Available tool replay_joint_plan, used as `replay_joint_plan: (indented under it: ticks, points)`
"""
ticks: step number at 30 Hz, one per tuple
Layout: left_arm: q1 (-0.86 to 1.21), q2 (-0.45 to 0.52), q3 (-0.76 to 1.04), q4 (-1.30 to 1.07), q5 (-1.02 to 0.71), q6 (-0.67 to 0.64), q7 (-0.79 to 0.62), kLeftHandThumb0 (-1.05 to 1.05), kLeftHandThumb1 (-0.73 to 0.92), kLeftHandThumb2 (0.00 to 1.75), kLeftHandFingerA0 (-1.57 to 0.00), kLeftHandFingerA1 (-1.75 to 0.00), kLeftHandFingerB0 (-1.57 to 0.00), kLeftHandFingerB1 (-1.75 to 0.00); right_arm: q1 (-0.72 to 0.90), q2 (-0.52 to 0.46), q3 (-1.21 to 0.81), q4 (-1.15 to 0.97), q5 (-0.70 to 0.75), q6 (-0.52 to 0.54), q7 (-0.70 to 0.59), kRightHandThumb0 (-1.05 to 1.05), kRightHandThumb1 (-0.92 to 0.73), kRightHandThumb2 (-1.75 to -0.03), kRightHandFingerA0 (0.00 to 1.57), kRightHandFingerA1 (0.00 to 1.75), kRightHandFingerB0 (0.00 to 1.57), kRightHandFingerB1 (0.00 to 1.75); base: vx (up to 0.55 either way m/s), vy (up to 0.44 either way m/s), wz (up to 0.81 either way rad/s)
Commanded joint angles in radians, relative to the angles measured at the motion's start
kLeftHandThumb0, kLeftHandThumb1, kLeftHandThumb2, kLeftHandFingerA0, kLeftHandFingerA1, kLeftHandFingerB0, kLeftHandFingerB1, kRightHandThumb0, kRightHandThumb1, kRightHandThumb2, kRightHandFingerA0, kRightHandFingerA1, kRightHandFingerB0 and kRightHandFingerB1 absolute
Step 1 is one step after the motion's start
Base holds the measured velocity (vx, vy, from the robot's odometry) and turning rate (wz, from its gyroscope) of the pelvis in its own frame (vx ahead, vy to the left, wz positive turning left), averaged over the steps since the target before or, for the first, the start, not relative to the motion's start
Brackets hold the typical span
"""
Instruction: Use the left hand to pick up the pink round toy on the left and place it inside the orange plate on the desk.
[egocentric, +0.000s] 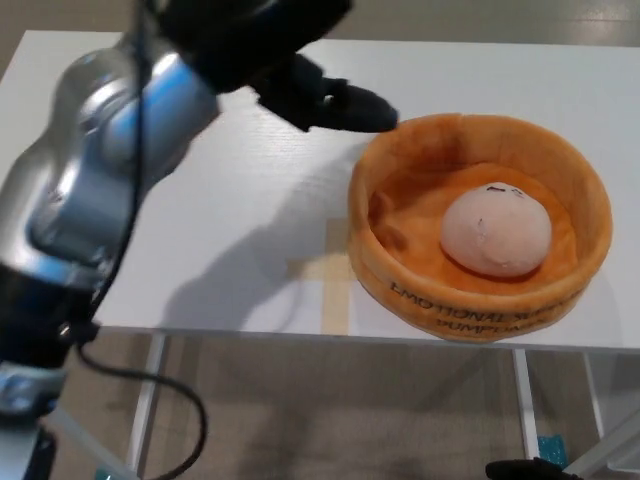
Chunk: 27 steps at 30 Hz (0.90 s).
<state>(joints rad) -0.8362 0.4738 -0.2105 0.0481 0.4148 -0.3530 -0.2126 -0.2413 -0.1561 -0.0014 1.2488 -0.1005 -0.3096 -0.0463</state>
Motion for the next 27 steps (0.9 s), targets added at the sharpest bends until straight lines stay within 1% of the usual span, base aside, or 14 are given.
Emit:
replay_joint_plan:
  ticks: [1,2,4,5,6,7,9,10,11,14,15,17,26,27]
  points:
    - [0.463,0.186,0.310,-0.415,-0.665,-0.075,-0.255,-0.25,0.55,0.60,-0.65,-0.43,-0.68,-0.43,0.021,-0.032,0.019,0.010,-0.029,0.030,0.017,-0.28,-0.57,-0.56,0.44,0.79,0.47,0.72,0.00,0.000,0.00]
    - [0.541,0.203,0.353,-0.449,-0.712,-0.093,-0.272,-0.33,0.42,0.86,-0.60,-0.61,-0.59,-0.60,0.017,-0.035,0.021,0.013,-0.033,0.032,0.019,-0.28,-0.57,-0.57,0.44,0.79,0.47,0.72,0.00,0.000,0.00]
    - [0.562,0.208,0.365,-0.459,-0.729,-0.095,-0.278,-0.33,0.42,0.86,-0.60,-0.61,-0.59,-0.60,0.016,-0.035,0.022,0.014,-0.034,0.032,0.020,-0.28,-0.57,-0.57,0.44,0.79,0.47,0.72,0.00,0.000,0.00]
    - [0.652,0.216,0.411,-0.500,-0.823,-0.077,-0.328,-0.31,0.68,0.60,-0.79,-0.48,-0.71,-0.44,0.018,-0.035,0.026,0.012,-0.039,0.036,0.015,-0.27,-0.58,-0.57,0.43,0.77,0.47,0.71,0.00,0.000,0.00]
    - [0.722,0.224,0.446,-0.532,-0.896,-0.063,-0.365,-0.31,0.68,0.60,-0.79,-0.48,-0.71,-0.44,0.020,-0.035,0.030,0.011,-0.043,0.040,0.012,-0.27,-0.58,-0.57,0.43,0.77,0.47,0.71,0.00,0.000,0.00]
    - [0.722,0.224,0.446,-0.532,-0.896,-0.063,-0.365,-0.31,0.68,0.60,-0.79,-0.48,-0.71,-0.44,0.020,-0.035,0.030,0.011,-0.043,0.040,0.012,-0.27,-0.58,-0.57,0.43,0.77,0.47,0.71,0.00,0.000,0.00]
    - [0.899,0.220,0.512,-0.583,-1.052,-0.004,-0.456,-0.25,0.70,0.60,-0.75,-0.49,-0.68,-0.47,0.021,-0.034,0.032,0.011,-0.046,0.037,0.010,-0.27,-0.58,-0.57,0.45,0.80,0.48,0.73,0.00,0.000,0.00]
    - [0.949,0.216,0.525,-0.589,-1.082,0.010,-0.479,-0.25,0.70,0.60,-0.75,-0.49,-0.68,-0.47,0.021,-0.035,0.031,0.012,-0.045,0.035,0.011,-0.27,-0.58,-0.57,0.45,0.80,0.48,0.73,0.00,0.000,0.00]
    - [1.008,0.206,0.525,-0.578,-1.103,0.011,-0.507,-0.16,0.68,0.60,-0.73,-0.49,-0.67,-0.47,0.022,-0.035,0.029,0.012,-0.042,0.034,0.013,-0.27,-0.58,-0.57,0.45,0.80,0.48,0.73,0.00,0.000,0.00]
    - [1.087,0.192,0.519,-0.556,-1.106,0.008,-0.536,-0.15,0.68,0.60,-0.74,-0.48,-0.67,-0.46,0.021,-0.037,0.029,0.014,-0.043,0.041,0.010,-0.29,-0.58,-0.57,0.45,0.79,0.48,0.71,0.00,0.000,0.00]
    - [1.134,0.187,0.517,-0.523,-1.074,-0.011,-0.549,-0.21,0.72,0.61,-0.77,-0.48,-0.69,-0.45,0.024,-0.036,0.016,0.014,-0.028,0.038,0.019,-0.28,-0.60,-0.57,0.42,0.81,0.45,0.74,0.00,0.000,0.00]
    - [1.188,0.185,0.519,-0.484,-1.028,-0.035,-0.564,-0.21,0.72,0.61,-0.77,-0.48,-0.69,-0.45,0.027,-0.033,-0.002,0.012,-0.007,0.031,0.033,-0.28,-0.60,-0.57,0.42,0.81,0.45,0.74,0.00,0.000,0.00]
    - [1.344,0.167,0.492,-0.428,-0.965,-0.041,-0.587,-0.21,0.71,0.60,-0.78,-0.48,-0.73,-0.48,0.024,-0.033,-0.006,0.012,-0.006,0.043,0.023,-0.27,-0.62,-0.58,0.42,0.80,0.43,0.72,0.00,0.000,0.00]
    - [1.358,0.167,0.483,-0.422,-0.953,-0.043,-0.588,-0.24,0.70,0.60,-0.79,-0.48,-0.75,-0.47,0.024,-0.032,-0.007,0.012,-0.004,0.041,0.023,-0.27,-0.61,-0.58,0.42,0.79,0.43,0.72,0.00,0.000,0.00]
